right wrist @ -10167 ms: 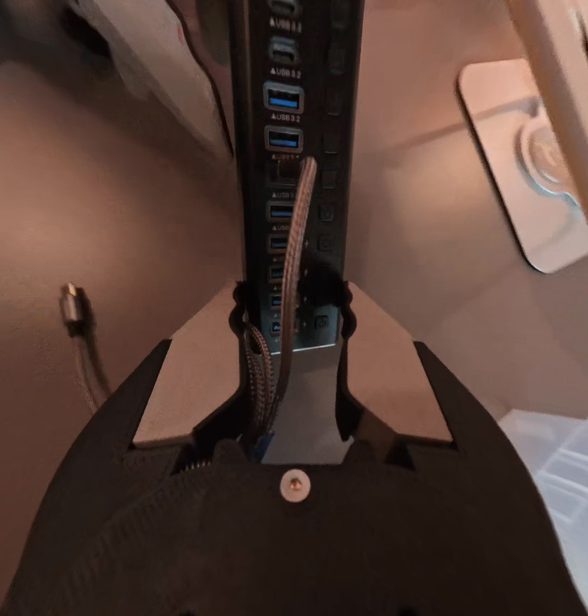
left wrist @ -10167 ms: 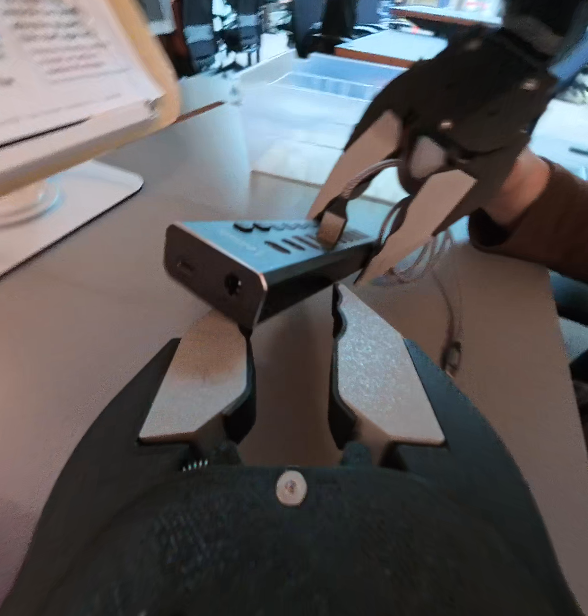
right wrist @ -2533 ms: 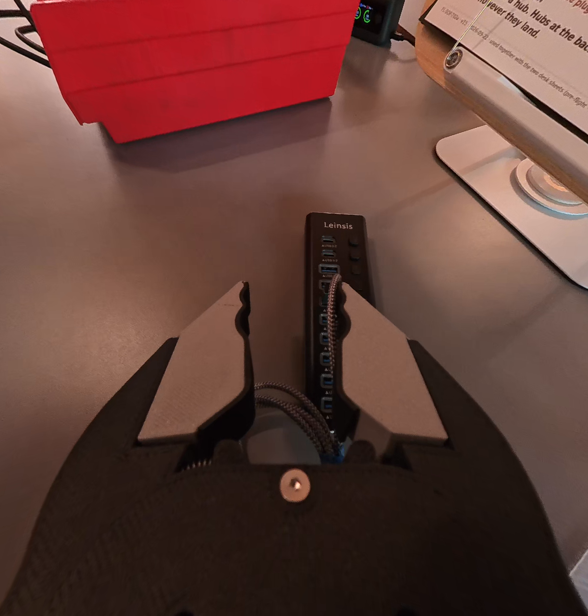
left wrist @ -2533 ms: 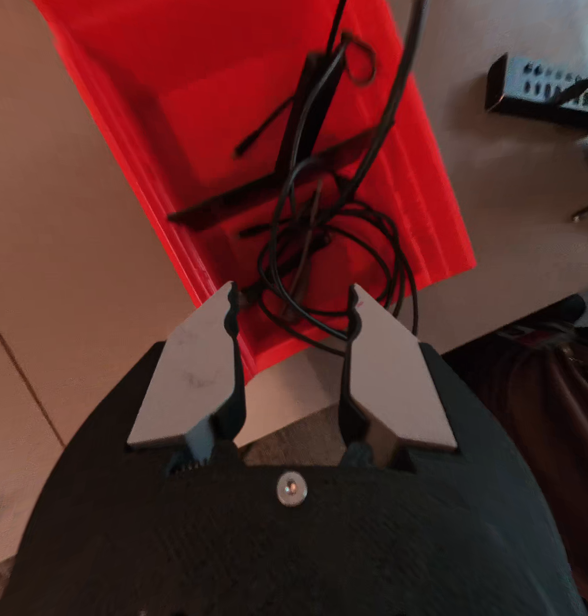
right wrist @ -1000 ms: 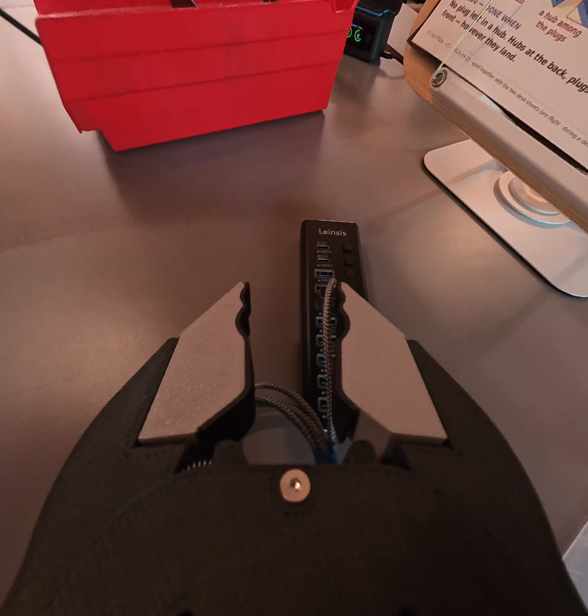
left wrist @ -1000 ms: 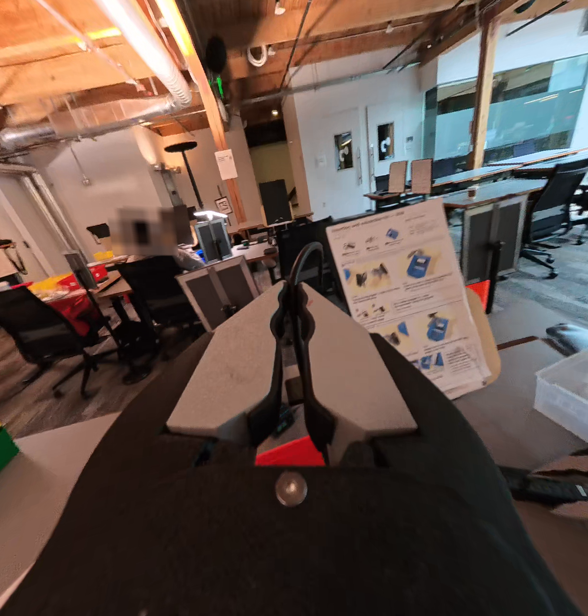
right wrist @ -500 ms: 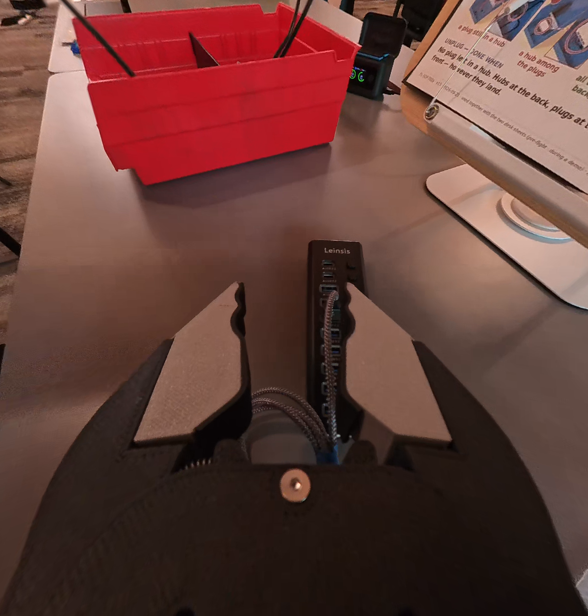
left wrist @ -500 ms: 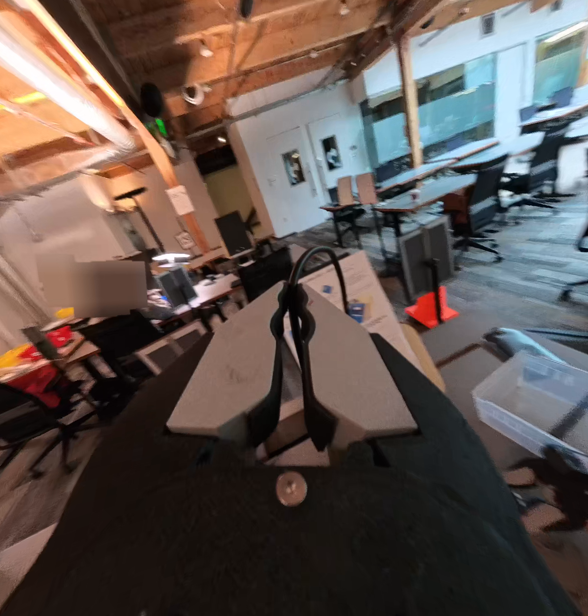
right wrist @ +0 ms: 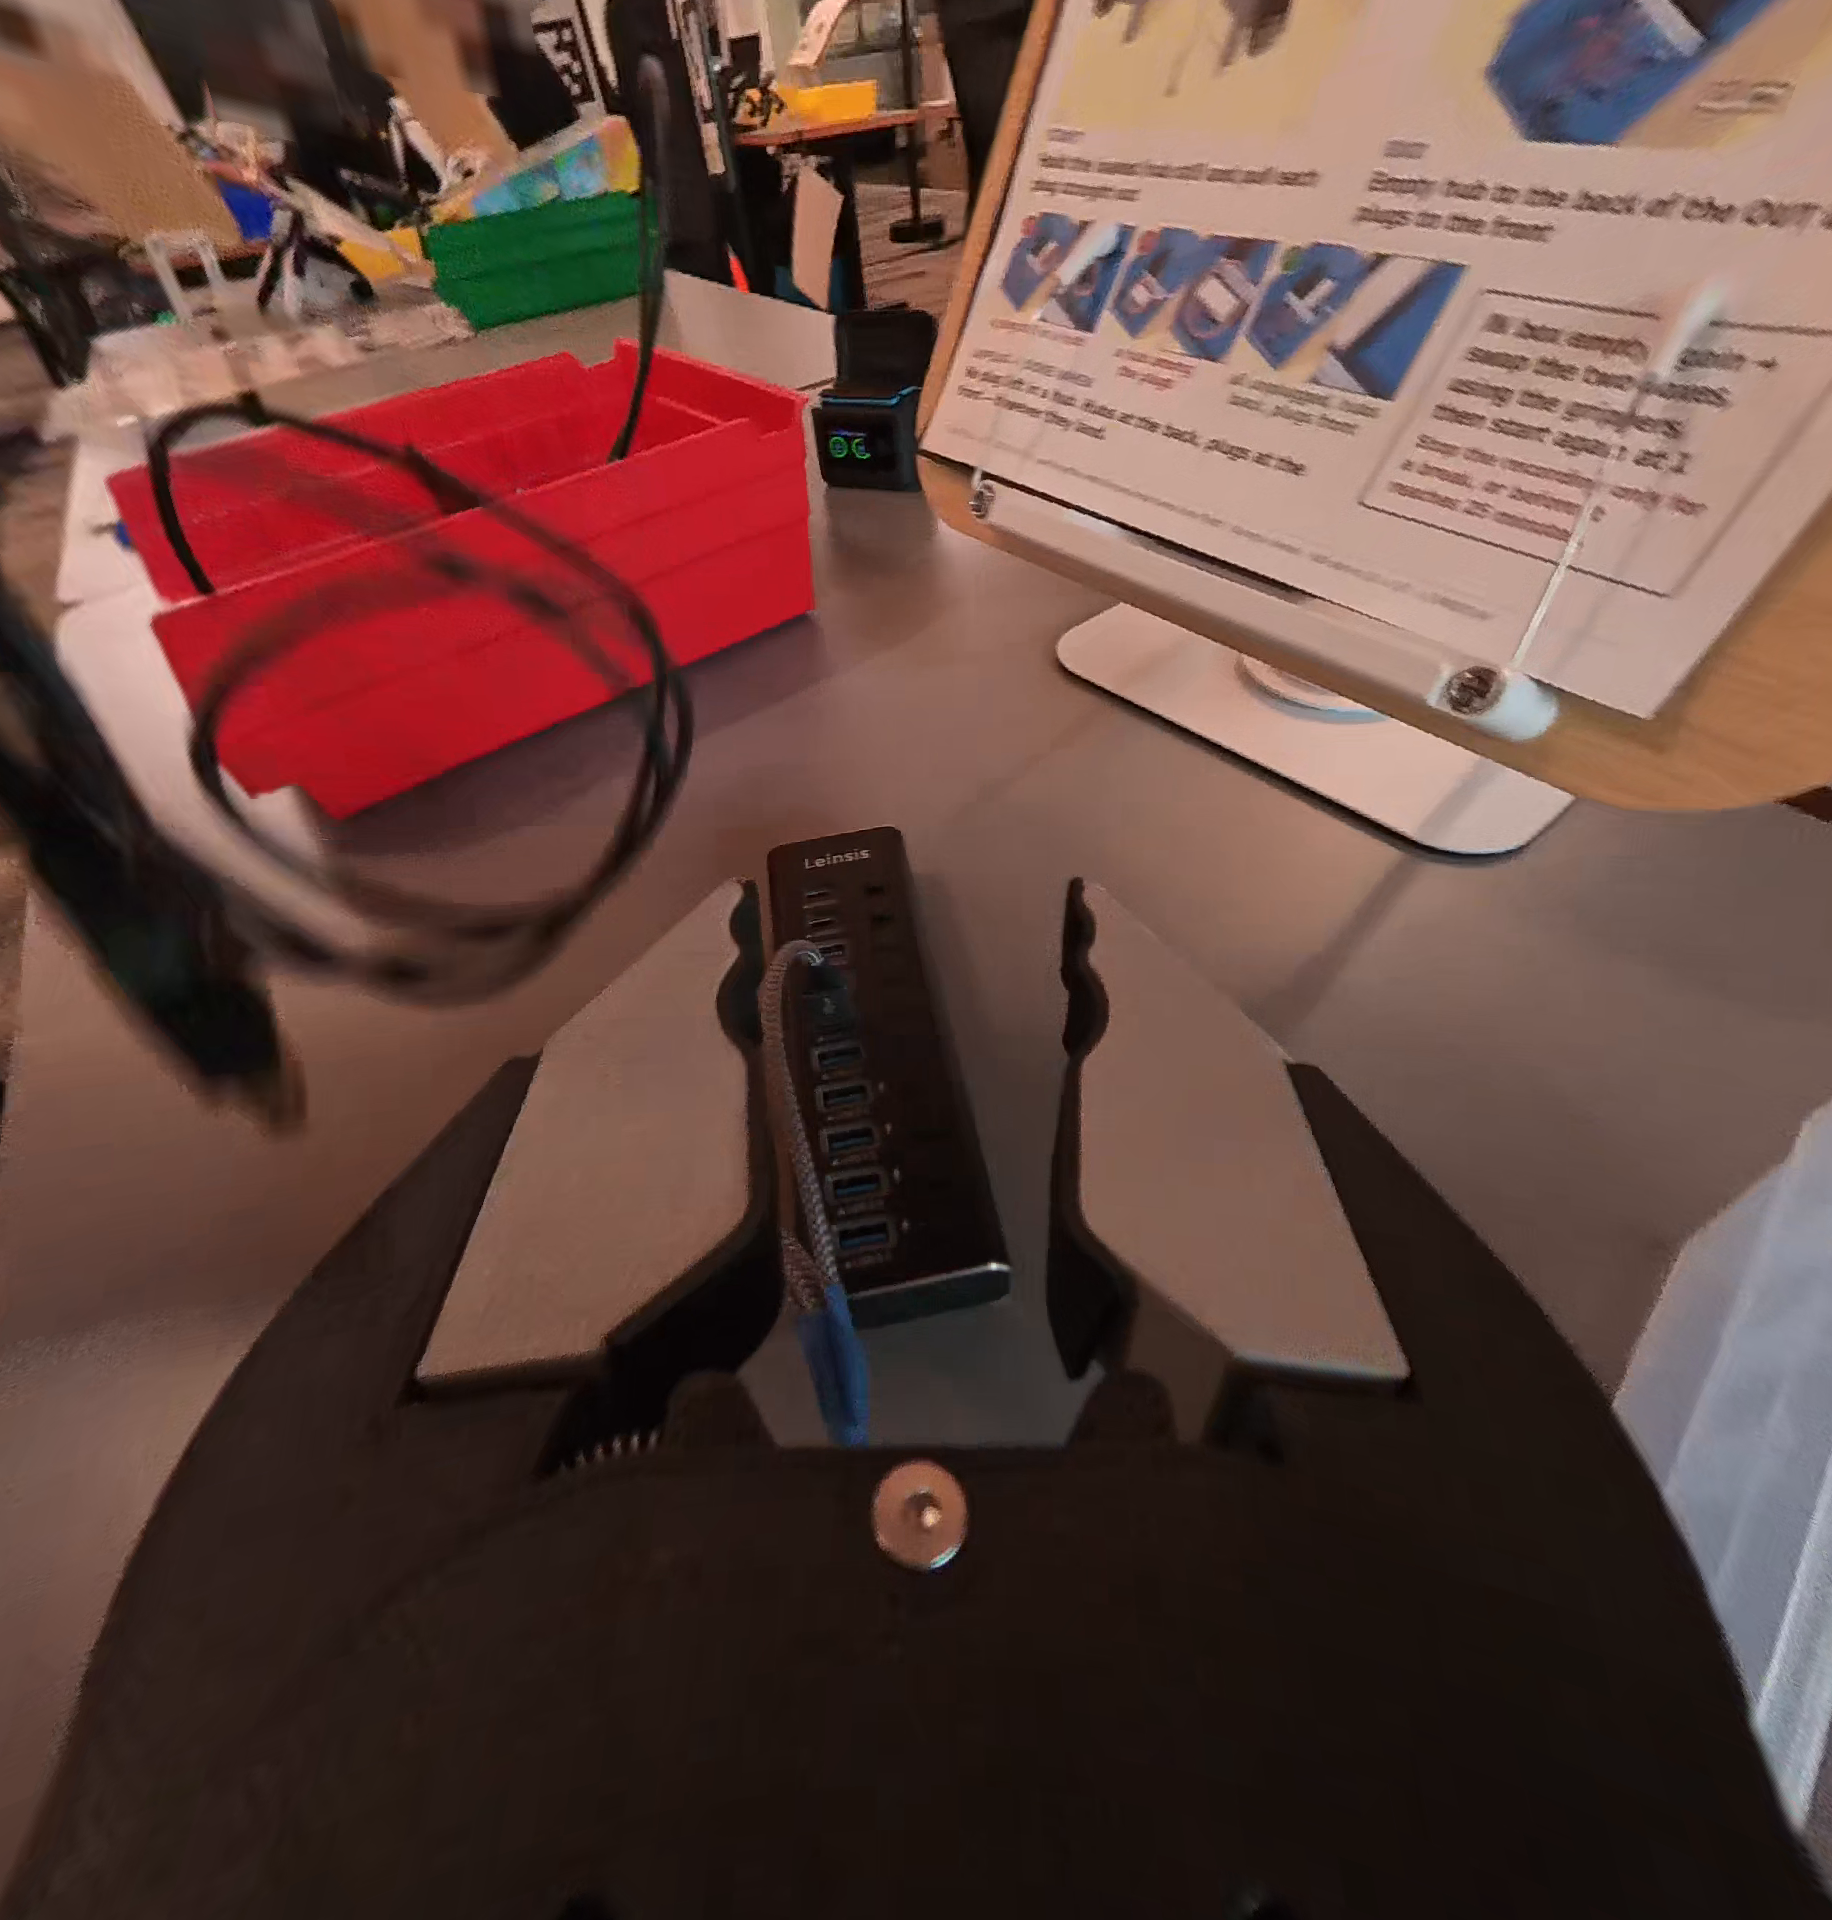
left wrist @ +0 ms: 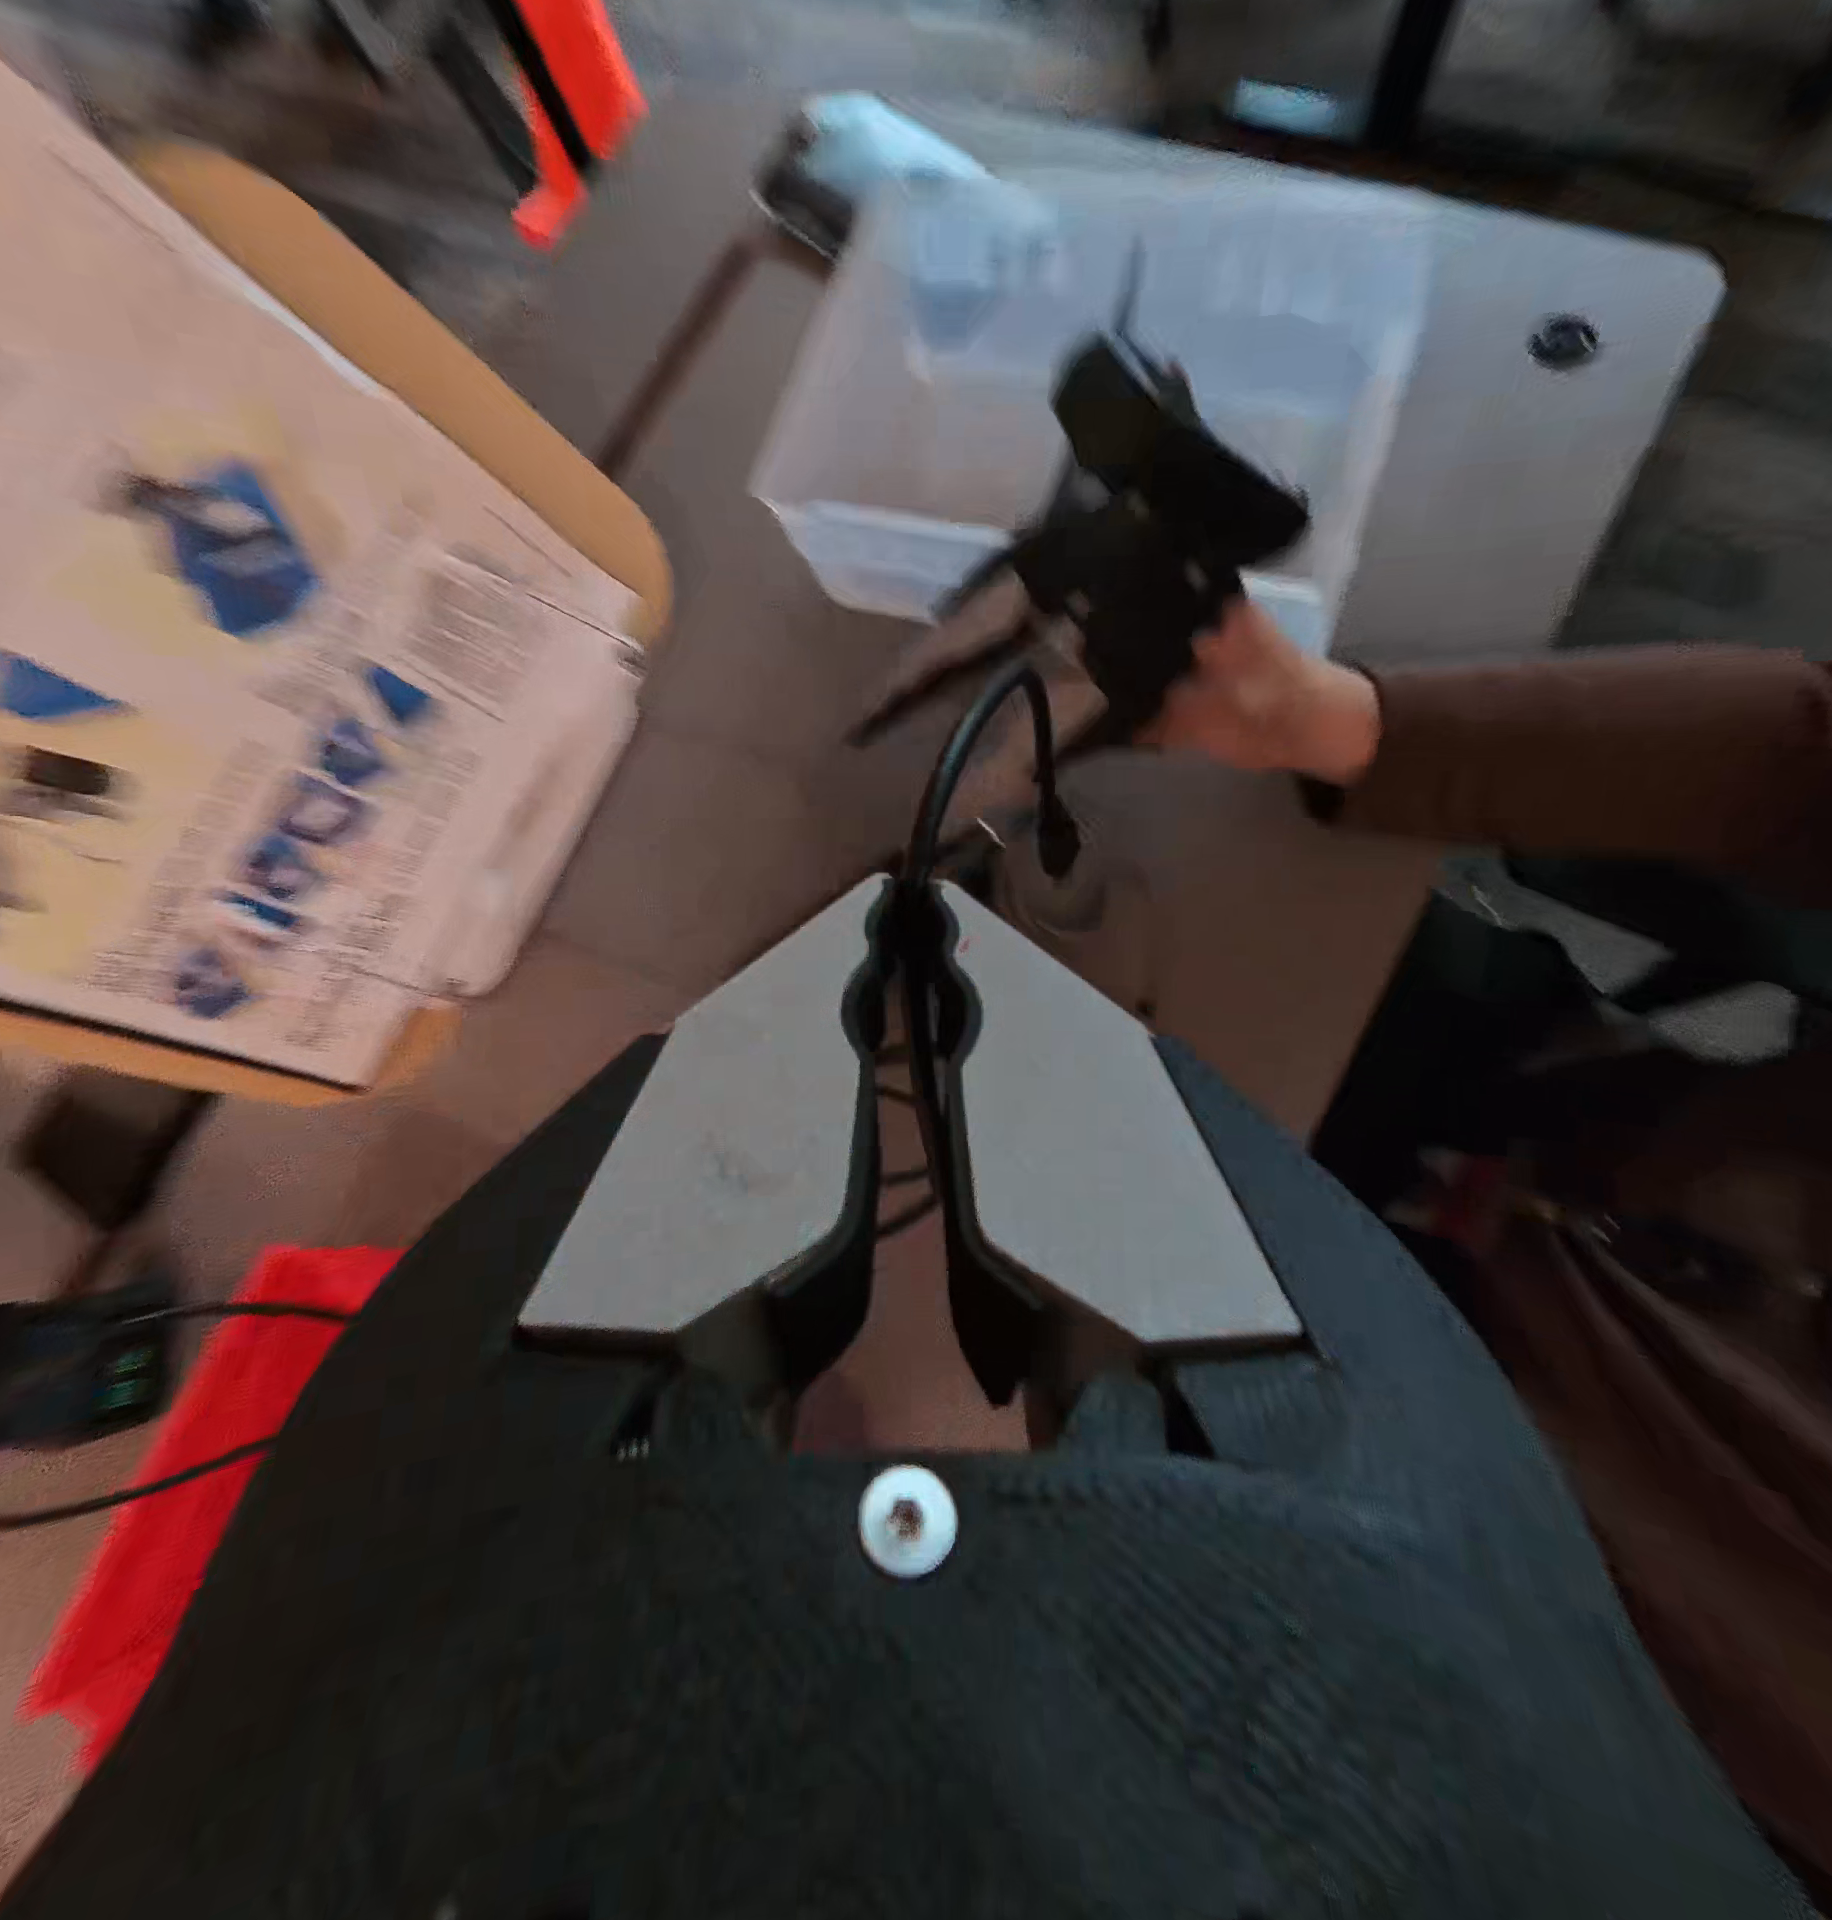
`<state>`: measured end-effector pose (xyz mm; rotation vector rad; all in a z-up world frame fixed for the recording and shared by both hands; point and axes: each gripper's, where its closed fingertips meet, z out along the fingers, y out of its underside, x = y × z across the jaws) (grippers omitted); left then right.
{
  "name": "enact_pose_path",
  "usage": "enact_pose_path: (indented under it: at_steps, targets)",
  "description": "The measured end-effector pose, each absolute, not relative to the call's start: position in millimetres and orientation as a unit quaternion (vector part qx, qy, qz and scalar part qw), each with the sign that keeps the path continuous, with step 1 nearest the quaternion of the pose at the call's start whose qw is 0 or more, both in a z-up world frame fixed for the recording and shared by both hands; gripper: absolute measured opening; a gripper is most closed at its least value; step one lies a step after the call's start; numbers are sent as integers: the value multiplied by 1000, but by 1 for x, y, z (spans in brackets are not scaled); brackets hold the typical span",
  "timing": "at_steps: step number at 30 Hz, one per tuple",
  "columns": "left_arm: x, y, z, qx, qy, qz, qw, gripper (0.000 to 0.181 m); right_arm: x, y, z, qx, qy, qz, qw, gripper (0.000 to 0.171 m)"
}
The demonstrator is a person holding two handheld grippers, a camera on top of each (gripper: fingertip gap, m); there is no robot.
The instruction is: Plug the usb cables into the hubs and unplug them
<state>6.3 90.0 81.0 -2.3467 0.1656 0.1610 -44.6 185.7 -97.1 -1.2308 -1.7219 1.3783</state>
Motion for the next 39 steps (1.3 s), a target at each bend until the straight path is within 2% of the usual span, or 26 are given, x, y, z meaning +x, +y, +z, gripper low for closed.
enact_pose_path:
  at_steps: [4,6,9,15,21,26,27,28,29,34,39]
  targets:
    - [21,78,-9,-944,79,28,320,4,-47,187,-105,-473,-656,502,305,55]
    - [15,69,-30,-950,75,35,302,22,-49,183,-111,-470,-670,485,308,55]
    - [-4,54,-28,-949,58,54,304,45,-51,176,-122,-464,-691,460,309,54]
    - [-60,-11,-31,-956,-13,94,277,63,-53,169,-132,-460,-708,446,298,54]
    - [-121,-91,-73,-959,-122,113,232,60,-52,165,-133,-456,-712,447,294,55]
    - [-114,-104,-96,-949,-172,-18,263,56,-52,163,-136,-456,-715,445,288,53]
    - [-114,-104,-97,-947,-176,-28,267,47,-52,163,-137,-456,-715,445,287,53]
    - [-115,-104,-96,-946,-174,-34,272,28,-52,163,-137,-457,-716,444,286,53]
    - [-112,-101,-92,-944,-163,-46,282,3,-52,163,-138,-457,-716,444,286,53]
    - [-125,-95,-52,-941,-139,19,309,2,-52,163,-138,-457,-716,444,285,52]
    - [-147,-74,39,-898,-121,150,396,3,-52,161,-141,-455,-721,439,284,52]
